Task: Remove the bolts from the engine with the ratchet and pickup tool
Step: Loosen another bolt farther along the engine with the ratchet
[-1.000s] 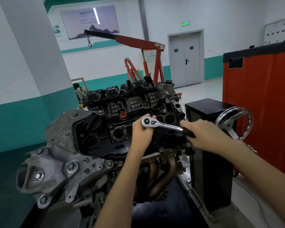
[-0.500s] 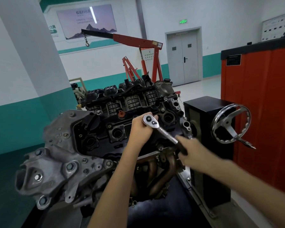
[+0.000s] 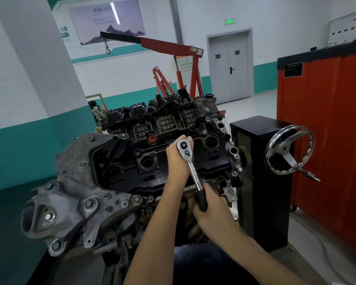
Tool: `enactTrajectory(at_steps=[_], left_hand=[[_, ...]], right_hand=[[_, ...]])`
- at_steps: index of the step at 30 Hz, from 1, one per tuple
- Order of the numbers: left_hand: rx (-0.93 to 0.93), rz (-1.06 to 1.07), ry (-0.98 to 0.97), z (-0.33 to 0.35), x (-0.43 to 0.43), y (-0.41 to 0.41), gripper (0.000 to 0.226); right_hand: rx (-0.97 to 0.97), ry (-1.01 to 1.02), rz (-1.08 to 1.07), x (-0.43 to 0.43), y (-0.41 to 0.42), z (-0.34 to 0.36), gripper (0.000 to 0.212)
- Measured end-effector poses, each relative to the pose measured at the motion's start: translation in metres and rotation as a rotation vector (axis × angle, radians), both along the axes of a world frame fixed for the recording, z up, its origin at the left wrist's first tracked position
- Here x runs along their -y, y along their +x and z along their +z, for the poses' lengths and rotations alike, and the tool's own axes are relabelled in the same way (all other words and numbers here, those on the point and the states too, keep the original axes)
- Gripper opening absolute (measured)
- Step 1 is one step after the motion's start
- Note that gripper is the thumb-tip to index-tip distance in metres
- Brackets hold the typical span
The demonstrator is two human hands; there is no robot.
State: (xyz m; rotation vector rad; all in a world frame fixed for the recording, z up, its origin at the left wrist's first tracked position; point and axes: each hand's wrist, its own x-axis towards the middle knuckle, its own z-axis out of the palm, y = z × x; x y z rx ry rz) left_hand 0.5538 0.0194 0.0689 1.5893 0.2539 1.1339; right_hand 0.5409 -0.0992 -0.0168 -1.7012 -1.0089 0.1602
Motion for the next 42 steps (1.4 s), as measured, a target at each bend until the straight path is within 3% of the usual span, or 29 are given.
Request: enactTrajectory(at_steps=[6, 9, 11, 13, 15, 18, 20, 23, 25, 30, 32, 34, 36, 40, 42], left_hand=[[-0.289, -0.043, 0.3, 0.004, -0.019, -0.013, 0.056], [-0.323, -0.041, 0.373, 0.008, -0.02, -0.012, 0.05], [-0.288, -0.019, 0.35, 0.006, -0.017, -0.01, 0.043], [-0.183, 0.026, 0.255, 0.001, -0.013, -0.008, 0.047], [-0.113, 0.068, 0.19, -0.002, -0.009, -0.004, 0.05], [-0.014, 0.024, 0.016, 0.001, 0.0, 0.007, 0.054], [0.001, 0.014, -0.034, 0.002, 0.001, 0.011, 0.053], [-0.073, 0.018, 0.077, 0.0, -0.004, 0.002, 0.043], [-0.178, -0.015, 0.22, -0.001, -0.012, -0.005, 0.046], [-0.327, -0.039, 0.379, 0.006, -0.024, -0.005, 0.057], [-0.303, -0.023, 0.354, 0.006, -0.021, -0.001, 0.059], [-0.209, 0.018, 0.265, 0.001, -0.016, 0.001, 0.057], [-0.116, 0.06, 0.179, -0.006, -0.012, 0.005, 0.054], [0.025, 0.004, -0.057, -0.003, -0.005, 0.017, 0.051], [0.057, 0.003, -0.107, -0.005, -0.001, 0.014, 0.043]], right_hand=[[0.377, -0.292, 0.042, 0.036, 0.071, 0.044, 0.026], [0.794, -0.511, -0.075, 0.046, 0.115, 0.091, 0.019], [0.894, -0.496, -0.129, 0.045, 0.122, 0.106, 0.013], [0.815, -0.464, -0.156, 0.042, 0.111, 0.091, 0.016], [0.546, -0.372, -0.103, 0.039, 0.081, 0.056, 0.021], [0.123, -0.068, -0.042, 0.023, 0.027, 0.016, 0.028], [-0.054, 0.042, -0.06, 0.005, 0.0, 0.003, 0.031], [-0.081, 0.038, -0.047, -0.007, -0.008, -0.001, 0.026], [0.006, -0.051, -0.02, 0.004, 0.01, 0.005, 0.033], [0.419, -0.302, -0.04, 0.044, 0.082, 0.05, 0.025], [0.684, -0.44, -0.174, 0.048, 0.102, 0.068, 0.022], [0.762, -0.437, -0.229, 0.046, 0.102, 0.071, 0.021], [0.625, -0.365, -0.206, 0.042, 0.082, 0.054, 0.022], [0.098, -0.054, -0.118, 0.017, 0.018, 0.009, 0.028], [-0.071, 0.064, -0.118, -0.004, -0.008, 0.0, 0.028]])
